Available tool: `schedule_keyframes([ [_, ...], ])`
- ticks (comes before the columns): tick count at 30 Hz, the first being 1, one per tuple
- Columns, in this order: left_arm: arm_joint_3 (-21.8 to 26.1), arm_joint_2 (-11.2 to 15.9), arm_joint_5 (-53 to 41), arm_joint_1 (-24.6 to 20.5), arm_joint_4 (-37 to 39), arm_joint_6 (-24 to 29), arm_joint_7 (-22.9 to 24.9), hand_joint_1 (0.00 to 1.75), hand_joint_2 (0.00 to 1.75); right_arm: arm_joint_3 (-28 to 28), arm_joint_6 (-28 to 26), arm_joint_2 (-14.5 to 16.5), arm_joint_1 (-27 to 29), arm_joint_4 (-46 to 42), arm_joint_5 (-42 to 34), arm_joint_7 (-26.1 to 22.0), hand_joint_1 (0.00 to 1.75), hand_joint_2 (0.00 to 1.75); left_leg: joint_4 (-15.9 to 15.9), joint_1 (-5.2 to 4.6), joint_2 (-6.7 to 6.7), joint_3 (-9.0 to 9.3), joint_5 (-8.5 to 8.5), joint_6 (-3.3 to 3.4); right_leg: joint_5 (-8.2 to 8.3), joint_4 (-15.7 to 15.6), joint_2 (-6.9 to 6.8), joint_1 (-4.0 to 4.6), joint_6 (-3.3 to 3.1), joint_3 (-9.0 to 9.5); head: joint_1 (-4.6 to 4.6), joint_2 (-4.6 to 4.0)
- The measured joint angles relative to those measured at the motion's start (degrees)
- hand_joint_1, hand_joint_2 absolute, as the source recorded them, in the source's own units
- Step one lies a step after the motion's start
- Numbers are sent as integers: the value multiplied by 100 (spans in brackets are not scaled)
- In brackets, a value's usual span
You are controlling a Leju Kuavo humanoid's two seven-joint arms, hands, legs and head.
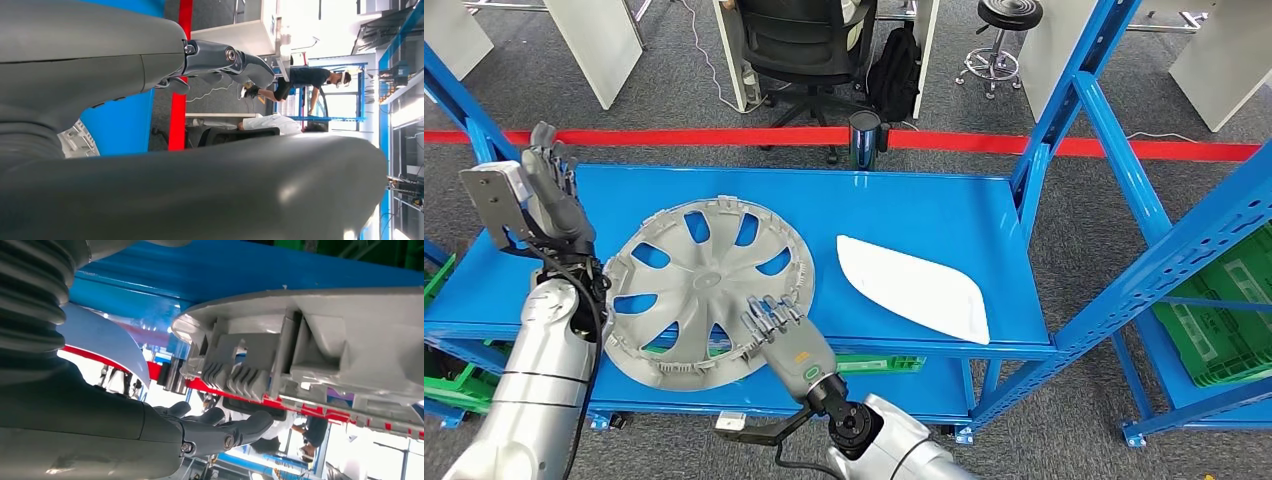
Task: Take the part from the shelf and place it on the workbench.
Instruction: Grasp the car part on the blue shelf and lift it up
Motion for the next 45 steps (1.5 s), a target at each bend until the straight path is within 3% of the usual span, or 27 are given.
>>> schedule_keyframes([
  [7, -7, 13, -58, 25, -80, -3, 86, 0, 0, -86, 127, 2, -12, -31, -53, -37, 0, 175, 0, 0, 0, 0, 0, 0, 0, 0, 0, 0, 0, 0, 1, 0],
  [11, -31, 7, -98, 58, -122, -8, 108, 0, 0, -121, 159, 4, -13, -80, -69, -72, 52, 175, 0, 0, 0, 0, 0, 0, 0, 0, 0, 0, 0, 0, 0, 0],
  [25, -116, -13, -127, 98, -254, 10, 109, 0, 0, -124, 300, 5, -14, -160, -68, -74, 52, 175, 0, 0, 0, 1, 0, 0, 0, 0, 0, 0, 0, 0, -2, 0],
  [29, -125, -13, -127, 99, -272, 10, 110, 0, 0, -124, 300, 5, -14, -160, -68, -74, 175, 175, 0, 0, 0, 0, 0, 0, 0, 0, 0, 0, 0, 0, -1, 0],
  [45, -161, -11, -99, 142, -367, 32, 114, 0, 0, -116, 96, 4, 42, -151, 3, 32, 175, 175, 0, 0, 0, 0, 0, 0, 0, 0, 0, 0, 0, 0, -2, 0],
])
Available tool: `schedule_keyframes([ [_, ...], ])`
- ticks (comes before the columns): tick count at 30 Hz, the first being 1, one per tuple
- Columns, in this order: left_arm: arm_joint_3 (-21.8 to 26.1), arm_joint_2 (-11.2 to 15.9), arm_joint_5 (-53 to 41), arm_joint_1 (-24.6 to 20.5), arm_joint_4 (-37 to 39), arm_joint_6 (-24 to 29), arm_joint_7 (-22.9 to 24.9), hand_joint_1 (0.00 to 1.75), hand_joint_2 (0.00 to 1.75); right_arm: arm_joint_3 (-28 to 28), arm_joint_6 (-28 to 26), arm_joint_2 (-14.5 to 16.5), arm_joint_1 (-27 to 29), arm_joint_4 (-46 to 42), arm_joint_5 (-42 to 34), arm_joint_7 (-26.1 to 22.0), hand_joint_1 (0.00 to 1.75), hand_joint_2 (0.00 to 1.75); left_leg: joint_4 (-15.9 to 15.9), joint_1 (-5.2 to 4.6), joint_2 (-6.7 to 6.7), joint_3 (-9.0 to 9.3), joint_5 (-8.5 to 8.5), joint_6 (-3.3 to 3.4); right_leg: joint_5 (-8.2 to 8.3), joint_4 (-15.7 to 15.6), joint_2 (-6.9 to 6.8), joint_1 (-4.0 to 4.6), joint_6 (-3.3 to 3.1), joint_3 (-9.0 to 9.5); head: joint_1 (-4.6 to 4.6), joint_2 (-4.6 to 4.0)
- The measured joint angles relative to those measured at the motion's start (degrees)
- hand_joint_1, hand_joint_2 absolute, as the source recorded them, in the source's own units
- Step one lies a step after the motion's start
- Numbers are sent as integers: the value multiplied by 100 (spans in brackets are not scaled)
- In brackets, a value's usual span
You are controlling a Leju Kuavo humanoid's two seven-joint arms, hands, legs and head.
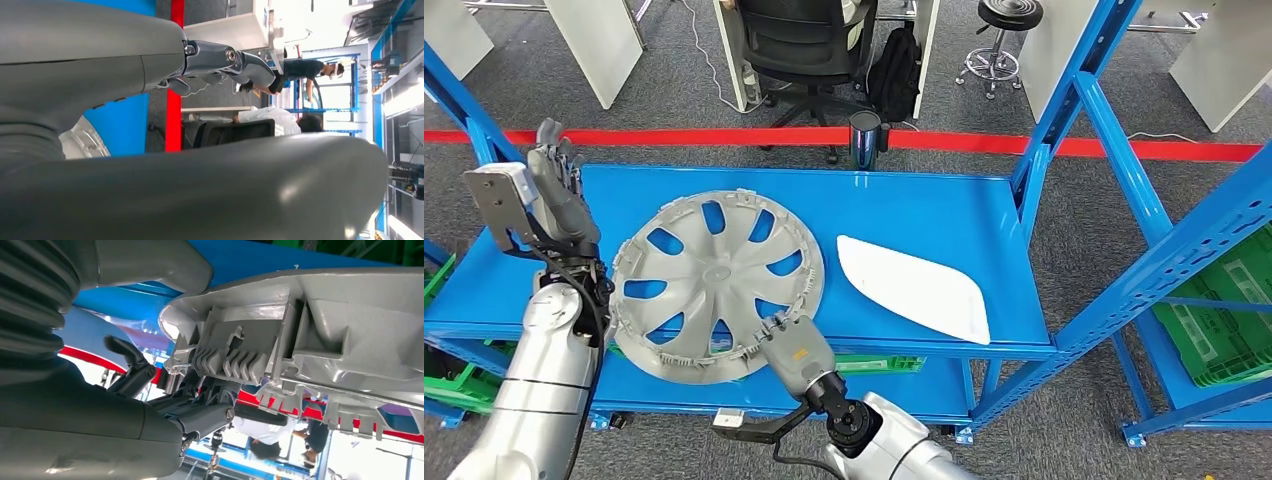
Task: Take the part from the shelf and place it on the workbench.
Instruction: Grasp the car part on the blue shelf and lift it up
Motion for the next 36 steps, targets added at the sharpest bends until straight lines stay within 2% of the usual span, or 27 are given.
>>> schedule_keyframes([
  [5, 2, 13, 18, 79, -103, 52, 41, 0, 0, -13, -238, -32, 100, 11, 149, 200, 175, 175, 0, 0, 0, -1, -1, 0, 0, 0, 1, 0, 0, -1, 1, 0],
  [21, 2, 40, 13, 151, -208, 31, 69, 0, 0, -179, -347, -109, 99, -302, 458, 294, 175, 175, 0, -2, 1, -2, 0, 0, 0, 0, 1, -2, 0, -1, 2, 0],
  [31, 19, 45, -4, 265, -310, 103, 115, 0, 0, -438, -433, -199, 46, -1284, 584, 408, 175, 175, 0, -2, 0, -2, 0, 0, 0, 2, 0, -2, 0, -2, 2, 0],
  [36, 67, 123, -44, 416, -523, 204, 243, 0, 0, -623, -432, -439, 105, -2410, 310, 501, 175, 175, 0, -2, -2, -2, 0, 0, 0, 4, 0, -3, 0, -1, -1, 0],
])
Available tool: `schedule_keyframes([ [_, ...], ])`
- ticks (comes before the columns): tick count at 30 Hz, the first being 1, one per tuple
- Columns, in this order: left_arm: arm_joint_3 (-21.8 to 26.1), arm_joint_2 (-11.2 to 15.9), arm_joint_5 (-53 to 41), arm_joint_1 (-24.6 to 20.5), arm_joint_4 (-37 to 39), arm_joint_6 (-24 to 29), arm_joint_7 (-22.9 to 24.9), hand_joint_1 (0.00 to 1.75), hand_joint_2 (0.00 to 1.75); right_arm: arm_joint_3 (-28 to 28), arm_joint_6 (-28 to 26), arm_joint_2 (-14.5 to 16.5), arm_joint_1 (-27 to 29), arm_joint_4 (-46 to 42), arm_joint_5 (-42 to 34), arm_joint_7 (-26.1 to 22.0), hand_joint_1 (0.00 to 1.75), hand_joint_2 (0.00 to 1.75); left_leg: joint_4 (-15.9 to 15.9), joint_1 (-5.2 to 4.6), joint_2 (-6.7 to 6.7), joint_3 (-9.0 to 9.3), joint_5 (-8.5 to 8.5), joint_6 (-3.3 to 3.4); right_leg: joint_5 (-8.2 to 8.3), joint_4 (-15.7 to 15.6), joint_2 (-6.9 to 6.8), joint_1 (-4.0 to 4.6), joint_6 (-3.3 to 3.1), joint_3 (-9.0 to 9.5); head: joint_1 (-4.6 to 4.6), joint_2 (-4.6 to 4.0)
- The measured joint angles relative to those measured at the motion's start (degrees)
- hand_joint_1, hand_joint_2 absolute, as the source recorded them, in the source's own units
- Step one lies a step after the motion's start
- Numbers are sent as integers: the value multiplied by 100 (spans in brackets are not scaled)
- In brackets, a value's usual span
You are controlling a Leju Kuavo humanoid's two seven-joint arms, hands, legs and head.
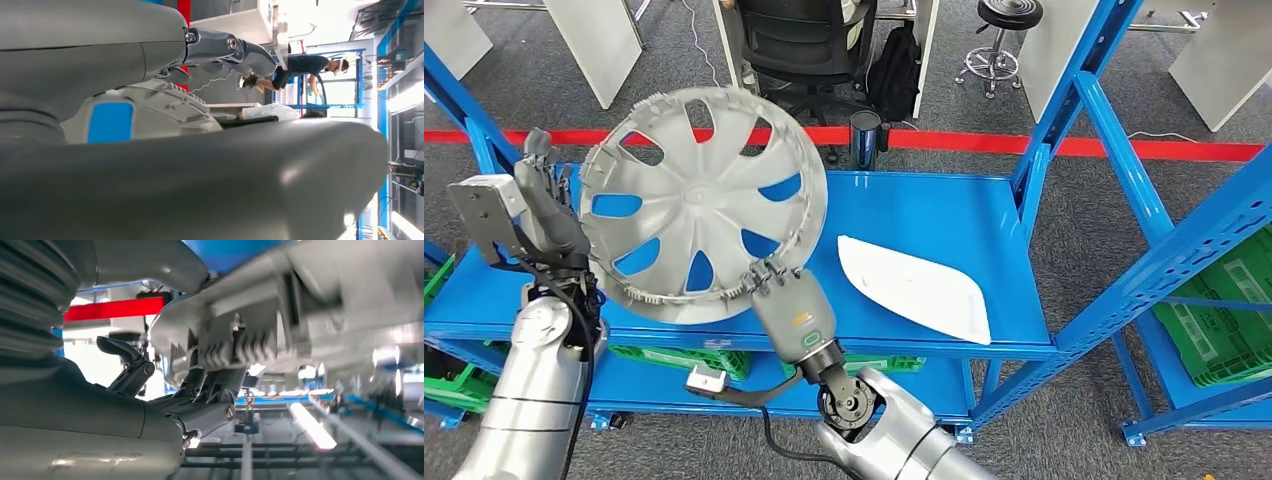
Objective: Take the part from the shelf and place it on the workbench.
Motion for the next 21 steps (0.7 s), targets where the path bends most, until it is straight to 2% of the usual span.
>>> schedule_keyframes([
  [3, 62, 56, -8, 169, -196, 14, 52, 0, 0, -163, 83, -249, 111, -947, -403, -15, 175, 175, 0, -1, -11, -2, 0, 0, -1, -1, -5, -1, 1, -1, 8, 0],
  [7, 178, 110, 1, 484, -374, 47, 48, 0, 0, -555, -203, -512, 192, -1990, -1205, -26, 175, 175, 0, -5, -10, -1, -1, 0, -3, -4, -2, -2, 1, -3, 8, 0],
  [11, 269, 155, -5, 795, -625, 78, 27, 0, 0, -895, -208, -861, 453, -2929, -1997, 9, 175, 175, 0, -8, -5, -1, -3, 3, -2, -5, 3, -9, 3, -3, 14, 0],
  [17, 372, 188, -15, 1010, -894, 75, 16, 0, 0, -1246, -128, -1264, 664, -3870, -2422, 65, 175, 175, 0, -10, 2, -1, -4, 5, -1, -8, 4, -11, 6, -5, 18, 0],
  [21, 449, 191, -31, 1166, -1080, 54, 11, 0, 0, -1489, 164, -1507, 832, -4300, -2865, 262, 175, 175, 0, -10, 1, 0, -5, 5, -9, -8, 3, -11, 19, -4, 16, 0],
])
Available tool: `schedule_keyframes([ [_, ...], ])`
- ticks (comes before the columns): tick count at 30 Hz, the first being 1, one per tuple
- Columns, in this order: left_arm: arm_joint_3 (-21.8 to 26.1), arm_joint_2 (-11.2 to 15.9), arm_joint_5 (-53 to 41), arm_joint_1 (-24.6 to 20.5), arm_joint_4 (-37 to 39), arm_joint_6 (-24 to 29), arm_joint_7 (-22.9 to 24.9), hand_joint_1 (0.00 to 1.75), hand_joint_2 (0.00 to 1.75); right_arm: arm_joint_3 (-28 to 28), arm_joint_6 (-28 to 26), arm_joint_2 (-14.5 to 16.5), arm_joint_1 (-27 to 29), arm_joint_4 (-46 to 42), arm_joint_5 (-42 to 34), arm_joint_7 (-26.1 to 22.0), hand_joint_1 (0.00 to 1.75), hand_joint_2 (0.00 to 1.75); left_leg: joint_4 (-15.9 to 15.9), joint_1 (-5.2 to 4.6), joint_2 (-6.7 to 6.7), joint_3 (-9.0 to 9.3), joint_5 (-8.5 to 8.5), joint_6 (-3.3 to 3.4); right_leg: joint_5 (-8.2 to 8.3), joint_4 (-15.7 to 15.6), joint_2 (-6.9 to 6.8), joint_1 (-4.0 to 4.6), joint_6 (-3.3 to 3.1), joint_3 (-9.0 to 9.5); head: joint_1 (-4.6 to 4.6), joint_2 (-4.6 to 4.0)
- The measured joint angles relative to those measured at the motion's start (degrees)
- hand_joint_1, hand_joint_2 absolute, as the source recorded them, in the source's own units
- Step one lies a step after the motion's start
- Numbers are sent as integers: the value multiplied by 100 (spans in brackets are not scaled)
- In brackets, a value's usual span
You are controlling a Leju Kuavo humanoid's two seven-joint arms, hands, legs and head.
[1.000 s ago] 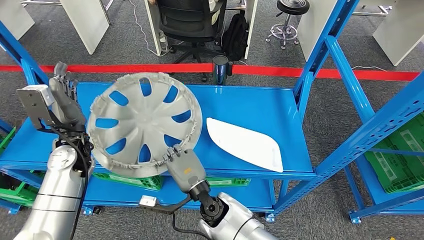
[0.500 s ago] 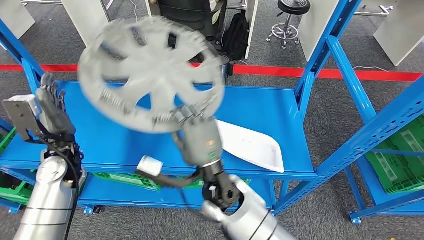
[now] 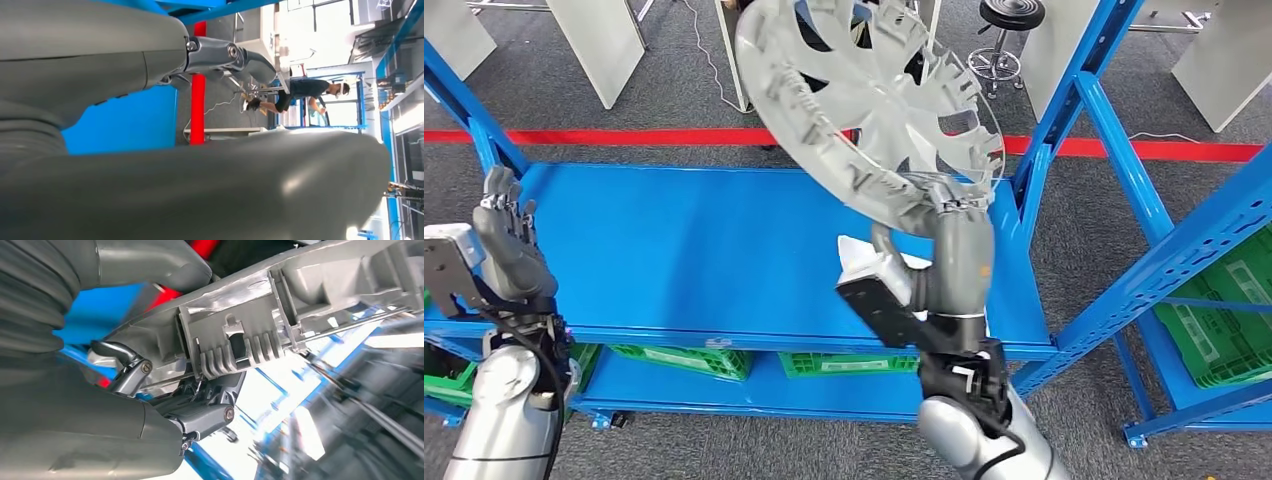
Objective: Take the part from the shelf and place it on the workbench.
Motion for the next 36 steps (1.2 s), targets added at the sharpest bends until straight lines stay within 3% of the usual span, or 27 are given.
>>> schedule_keyframes([
  [7, 193, 38, -25, 236, -270, -42, 2, 0, 0, -481, 76, -427, 405, -409, -999, 97, 175, 175, 0, 1, -1, -1, 0, 0, -1, 2, 0, -1, 9, -1, -10, 0],
  [13, 320, 44, -25, 471, -438, -33, -132, 0, 0, -922, 27, -827, 622, -1127, -3192, -587, 175, 175, 0, 1, 1, 2, -1, 0, -3, 2, 2, -1, 11, -2, -14, 0],
  [21, 399, 40, -56, 835, -748, 28, -401, 0, 0, -1505, 702, -1352, 1034, -2284, -5604, -1517, 175, 175, 0, 0, 0, 1, -10, 11, -10, 1, 2, -3, 22, -2, -9, 0],
  [36, 344, -40, -275, 1072, -1184, 59, -564, 0, 0, -1818, 1452, -1726, 1358, -3262, -6465, -1767, 175, 175, 0, -3, 1, 3, -13, 17, -13, 0, 3, -6, 32, 0, -16, 0],
])
